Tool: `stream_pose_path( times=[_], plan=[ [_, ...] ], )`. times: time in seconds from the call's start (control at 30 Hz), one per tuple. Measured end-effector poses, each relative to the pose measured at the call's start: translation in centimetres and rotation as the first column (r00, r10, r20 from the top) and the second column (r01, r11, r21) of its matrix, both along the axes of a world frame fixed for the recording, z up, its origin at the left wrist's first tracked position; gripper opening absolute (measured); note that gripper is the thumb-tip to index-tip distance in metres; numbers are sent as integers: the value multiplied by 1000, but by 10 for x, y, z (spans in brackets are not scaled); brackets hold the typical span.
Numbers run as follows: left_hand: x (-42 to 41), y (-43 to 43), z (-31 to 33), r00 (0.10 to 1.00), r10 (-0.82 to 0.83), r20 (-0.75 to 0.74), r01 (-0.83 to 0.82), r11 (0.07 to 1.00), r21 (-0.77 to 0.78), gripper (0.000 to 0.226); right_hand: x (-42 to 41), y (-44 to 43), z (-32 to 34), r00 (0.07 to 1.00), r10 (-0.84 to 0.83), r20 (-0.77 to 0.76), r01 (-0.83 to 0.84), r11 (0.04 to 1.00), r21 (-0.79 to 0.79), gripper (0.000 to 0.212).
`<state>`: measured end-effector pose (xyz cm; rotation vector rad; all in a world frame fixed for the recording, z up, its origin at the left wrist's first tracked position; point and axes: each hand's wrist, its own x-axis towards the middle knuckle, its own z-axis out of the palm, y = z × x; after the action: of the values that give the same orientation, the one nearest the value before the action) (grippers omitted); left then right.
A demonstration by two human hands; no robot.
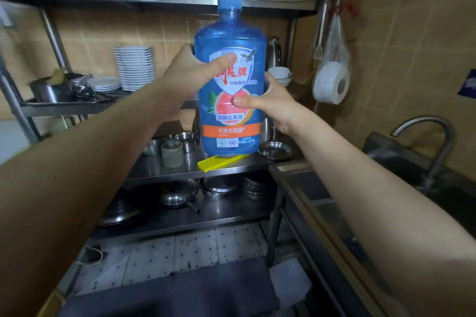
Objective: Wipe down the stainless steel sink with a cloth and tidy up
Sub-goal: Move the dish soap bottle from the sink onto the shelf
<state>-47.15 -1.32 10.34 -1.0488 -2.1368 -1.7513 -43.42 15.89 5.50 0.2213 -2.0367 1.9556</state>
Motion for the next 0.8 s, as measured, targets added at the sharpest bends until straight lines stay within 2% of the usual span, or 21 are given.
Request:
stream_pose_path(
  times=[0.2,0.33,0.37,0.47,0.57,0.8],
  plan=[
    [-74,16,-5,998,70,11,-70,998,-2,30,-76,17,-2,999,37,17,-38,999,39,82],
    [-131,29,-9,990,120,69,-118,992,-37,73,-135,32,-5,999,31,43,-33,997,66,80],
    [-143,32,-9,991,107,77,-103,993,-52,77,-149,36,-6,998,33,49,-37,997,65,81],
    [-178,46,-11,995,67,79,-61,995,-79,79,-190,51,-11,998,32,50,-36,997,64,81],
    [-207,59,-13,991,91,94,-85,994,-65,82,-224,64,-13,998,32,45,-35,997,70,81],
    [-266,80,-15,990,96,101,-88,993,-80,75,-278,83,-17,998,46,51,-50,996,71,78]
  ],
)
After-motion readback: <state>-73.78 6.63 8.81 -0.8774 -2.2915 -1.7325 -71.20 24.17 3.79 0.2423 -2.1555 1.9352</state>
